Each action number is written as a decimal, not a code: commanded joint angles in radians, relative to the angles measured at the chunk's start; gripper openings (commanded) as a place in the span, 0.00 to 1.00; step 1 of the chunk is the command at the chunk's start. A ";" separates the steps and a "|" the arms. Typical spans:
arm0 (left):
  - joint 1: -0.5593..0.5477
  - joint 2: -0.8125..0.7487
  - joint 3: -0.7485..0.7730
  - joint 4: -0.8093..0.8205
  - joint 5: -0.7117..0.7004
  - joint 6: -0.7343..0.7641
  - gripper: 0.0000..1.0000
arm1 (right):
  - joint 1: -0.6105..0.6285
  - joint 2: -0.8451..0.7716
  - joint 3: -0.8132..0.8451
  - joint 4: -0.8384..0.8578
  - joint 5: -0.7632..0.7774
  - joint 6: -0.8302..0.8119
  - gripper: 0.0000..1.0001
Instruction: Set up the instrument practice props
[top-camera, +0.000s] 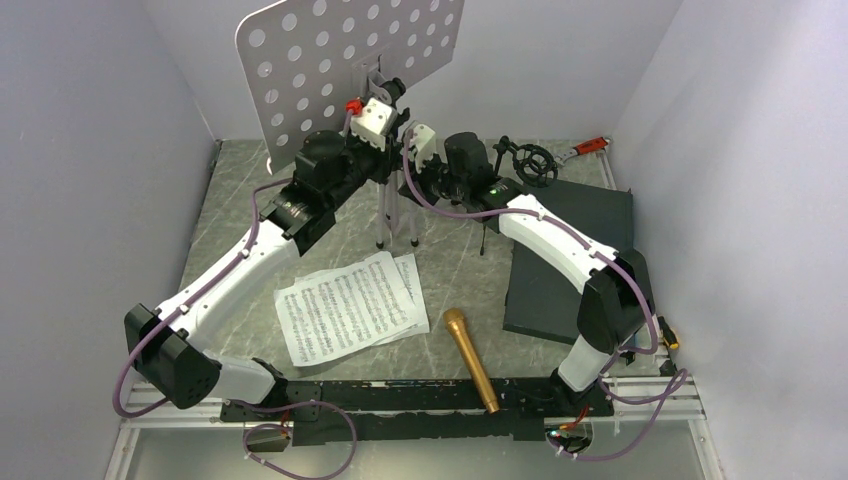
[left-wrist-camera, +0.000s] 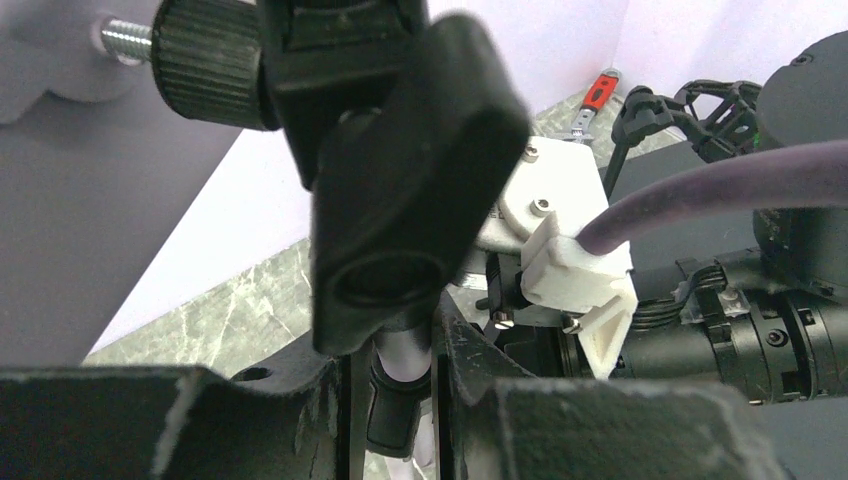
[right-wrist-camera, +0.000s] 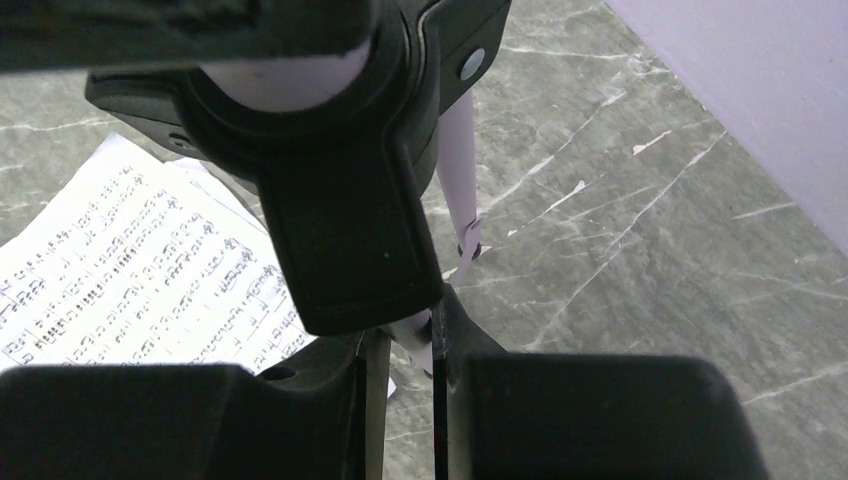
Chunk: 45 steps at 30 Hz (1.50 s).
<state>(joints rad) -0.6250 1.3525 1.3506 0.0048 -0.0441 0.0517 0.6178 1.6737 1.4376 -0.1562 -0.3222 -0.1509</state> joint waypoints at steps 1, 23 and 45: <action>-0.018 -0.143 0.174 0.290 0.059 0.082 0.03 | -0.055 0.030 0.021 -0.066 0.167 0.075 0.00; 0.074 -0.121 0.244 0.211 0.079 0.075 0.03 | -0.055 0.105 0.121 -0.192 0.219 0.114 0.00; 0.100 -0.135 0.209 0.405 0.206 -0.035 0.03 | -0.070 0.169 0.074 -0.189 0.203 0.140 0.00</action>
<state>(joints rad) -0.5182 1.3567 1.4216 -0.1181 0.0826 0.0151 0.6319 1.7668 1.5436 -0.2249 -0.3119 -0.1230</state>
